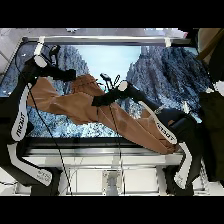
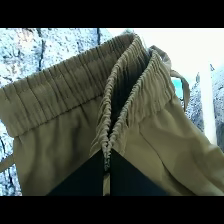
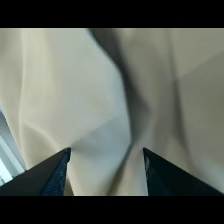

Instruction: Fold the clothes and pants, and hang the long-sleeved shirts on hangers.

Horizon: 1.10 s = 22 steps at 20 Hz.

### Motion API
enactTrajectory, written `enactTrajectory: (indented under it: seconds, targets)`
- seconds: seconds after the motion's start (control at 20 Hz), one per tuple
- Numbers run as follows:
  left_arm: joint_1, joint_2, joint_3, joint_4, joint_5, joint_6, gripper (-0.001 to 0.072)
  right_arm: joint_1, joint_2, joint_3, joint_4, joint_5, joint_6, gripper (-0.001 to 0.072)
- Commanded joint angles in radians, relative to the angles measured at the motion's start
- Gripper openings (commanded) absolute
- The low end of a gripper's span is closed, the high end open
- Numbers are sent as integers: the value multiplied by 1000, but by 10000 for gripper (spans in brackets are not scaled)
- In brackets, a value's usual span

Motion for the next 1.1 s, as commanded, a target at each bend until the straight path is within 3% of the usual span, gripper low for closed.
enactTrajectory:
  seconds: [0.0,0.1,0.15,0.2,0.25,0.3,0.4,0.5,0.7,0.85,1.05]
  targets:
    - [-1,1,0,-3,0,0,19,55,-30,4,45,3,1,514]
    - [-1,1,0,-3,0,0,19,89,-29,11,52,-5,-13,511]
    - [-1,1,0,-3,0,0,19,102,-29,18,52,-10,-24,438]
    - [-1,1,0,-3,0,0,19,111,-29,29,49,-24,-24,307]
    - [-1,1,0,-3,0,0,19,112,-29,45,44,-26,-24,84]
    - [1,5,0,-2,0,0,19,103,-27,66,34,-9,-23,14]
    - [26,35,0,3,0,0,18,60,-3,122,-11,101,-18,15]
    - [76,92,0,35,-2,0,18,-5,49,190,-86,303,-13,14]
    - [222,244,0,53,-63,-1,18,-149,242,298,-350,658,14,14]
    - [293,370,0,53,-131,0,18,-259,406,348,-486,716,14,14]
    - [269,528,0,19,-133,0,18,-404,550,420,-504,672,13,14]
